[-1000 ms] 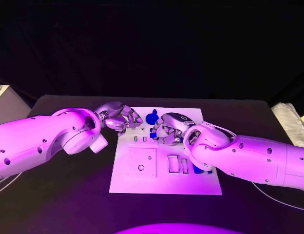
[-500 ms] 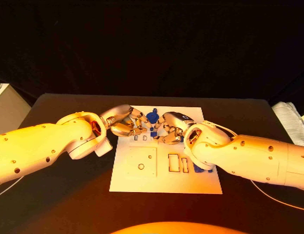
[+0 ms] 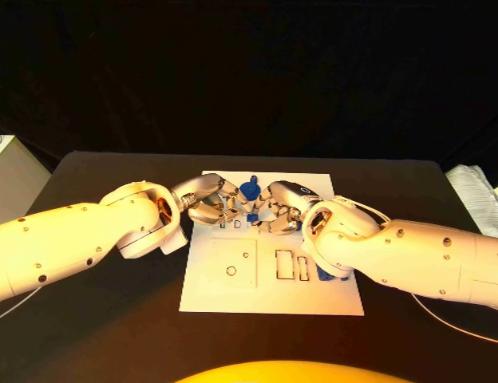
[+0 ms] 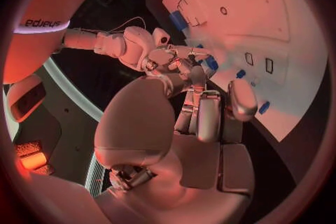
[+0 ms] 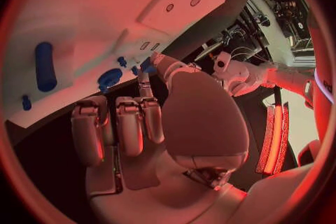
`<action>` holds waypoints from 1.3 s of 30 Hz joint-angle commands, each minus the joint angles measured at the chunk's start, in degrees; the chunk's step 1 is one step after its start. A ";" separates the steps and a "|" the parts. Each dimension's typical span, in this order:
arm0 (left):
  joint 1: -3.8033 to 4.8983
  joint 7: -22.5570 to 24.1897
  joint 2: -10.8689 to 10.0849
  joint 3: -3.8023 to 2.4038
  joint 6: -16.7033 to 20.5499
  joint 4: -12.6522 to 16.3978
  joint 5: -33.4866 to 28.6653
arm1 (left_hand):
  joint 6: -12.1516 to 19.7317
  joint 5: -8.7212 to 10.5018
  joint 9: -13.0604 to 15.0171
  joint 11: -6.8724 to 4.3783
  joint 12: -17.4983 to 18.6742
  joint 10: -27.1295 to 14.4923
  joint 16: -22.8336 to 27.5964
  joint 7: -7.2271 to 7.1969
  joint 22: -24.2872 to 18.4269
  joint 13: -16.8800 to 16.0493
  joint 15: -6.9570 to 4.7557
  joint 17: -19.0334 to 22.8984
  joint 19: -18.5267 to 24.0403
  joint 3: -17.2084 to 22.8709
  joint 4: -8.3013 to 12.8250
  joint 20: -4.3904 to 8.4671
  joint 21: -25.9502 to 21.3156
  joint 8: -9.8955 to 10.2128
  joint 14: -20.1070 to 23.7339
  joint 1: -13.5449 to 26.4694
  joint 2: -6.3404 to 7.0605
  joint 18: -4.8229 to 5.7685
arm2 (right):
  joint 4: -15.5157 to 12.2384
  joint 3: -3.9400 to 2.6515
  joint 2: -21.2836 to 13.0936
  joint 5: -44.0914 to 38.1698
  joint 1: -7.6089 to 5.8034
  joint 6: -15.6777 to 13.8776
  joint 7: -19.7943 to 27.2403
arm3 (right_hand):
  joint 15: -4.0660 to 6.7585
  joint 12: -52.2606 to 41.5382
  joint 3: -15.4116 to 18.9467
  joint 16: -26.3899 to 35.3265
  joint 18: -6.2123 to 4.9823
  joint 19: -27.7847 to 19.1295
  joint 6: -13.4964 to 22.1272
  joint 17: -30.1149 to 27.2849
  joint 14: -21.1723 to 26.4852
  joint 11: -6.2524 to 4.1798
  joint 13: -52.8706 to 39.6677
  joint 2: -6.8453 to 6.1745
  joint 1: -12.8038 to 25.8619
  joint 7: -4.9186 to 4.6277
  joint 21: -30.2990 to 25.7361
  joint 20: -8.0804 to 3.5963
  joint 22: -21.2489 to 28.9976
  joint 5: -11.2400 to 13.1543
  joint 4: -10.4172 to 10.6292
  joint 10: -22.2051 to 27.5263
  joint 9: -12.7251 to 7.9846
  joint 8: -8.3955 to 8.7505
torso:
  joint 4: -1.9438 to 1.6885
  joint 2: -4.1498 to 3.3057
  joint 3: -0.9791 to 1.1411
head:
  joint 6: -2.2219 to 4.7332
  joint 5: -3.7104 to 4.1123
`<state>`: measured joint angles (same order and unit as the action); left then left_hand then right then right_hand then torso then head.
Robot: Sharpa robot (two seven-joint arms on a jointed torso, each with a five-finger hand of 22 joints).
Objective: Assemble the parts on the task board
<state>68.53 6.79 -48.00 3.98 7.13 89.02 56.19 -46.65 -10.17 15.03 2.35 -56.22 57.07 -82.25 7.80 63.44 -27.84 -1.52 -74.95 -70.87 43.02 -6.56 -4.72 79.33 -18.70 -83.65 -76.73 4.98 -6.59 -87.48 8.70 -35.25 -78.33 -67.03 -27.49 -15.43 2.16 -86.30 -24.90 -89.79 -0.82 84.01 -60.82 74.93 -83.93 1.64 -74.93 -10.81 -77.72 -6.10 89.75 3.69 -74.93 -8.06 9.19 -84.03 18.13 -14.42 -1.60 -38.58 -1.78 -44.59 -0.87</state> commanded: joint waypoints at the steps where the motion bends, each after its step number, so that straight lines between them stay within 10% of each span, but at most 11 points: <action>1: -0.03 -1.32 0.37 0.01 -2.01 -0.26 2.07 | -0.55 0.04 -0.08 -0.10 -0.28 0.33 -0.34 0.01 0.22 -0.12 0.23 -0.80 -0.42 0.51 0.03 -0.10 0.25 0.37 -0.78 0.27 -0.41 1.02 | -0.35 -0.04 -0.15 -0.51 -0.01 -0.50 -0.29 | 0.44 -0.11 0.01 -0.21 0.82 5.99 -0.40 15.07 -6.07 -0.44 -12.08 0.06 0.39 0.44 0.25 -0.22 -15.07 -0.09 0.40 -3.35 1.51 -0.16 | 0.00 0.04 0.01 | -0.10 -0.02; 39: -0.05 -3.82 1.09 0.14 -3.69 -1.93 2.43 | -1.19 0.14 -0.40 0.07 -0.77 0.29 -0.77 0.11 1.42 -0.64 0.37 -1.53 -1.05 1.88 0.50 -0.22 0.91 0.98 -1.09 1.17 -0.41 1.23 | -3.67 -0.37 -1.55 -3.11 -0.11 -2.47 -1.36 | 0.50 -0.19 -0.19 -0.21 0.82 5.99 -0.38 15.07 -6.07 -0.53 -12.16 -0.13 0.41 0.55 0.25 -0.25 -15.07 -0.16 0.06 -3.44 1.61 -0.34 | 0.00 0.05 -0.03 | -0.27 -0.04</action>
<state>68.51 3.23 -46.98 4.11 4.50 87.03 58.87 -47.43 -10.17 14.72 2.36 -56.78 57.05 -82.70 7.76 64.82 -28.42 -1.32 -74.93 -71.46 44.60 -6.08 -4.92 79.86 -17.92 -83.85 -76.18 4.48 -5.68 -90.91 8.40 -36.82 -80.17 -67.08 -29.08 -16.68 2.16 -86.29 -24.89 -89.79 -0.81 84.01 -60.82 74.91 -83.93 1.65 -74.91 -10.89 -77.66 -5.83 89.74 3.70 -74.91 -7.83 9.17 -84.03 18.96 -14.43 -1.57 -38.55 -1.81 -44.82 -0.94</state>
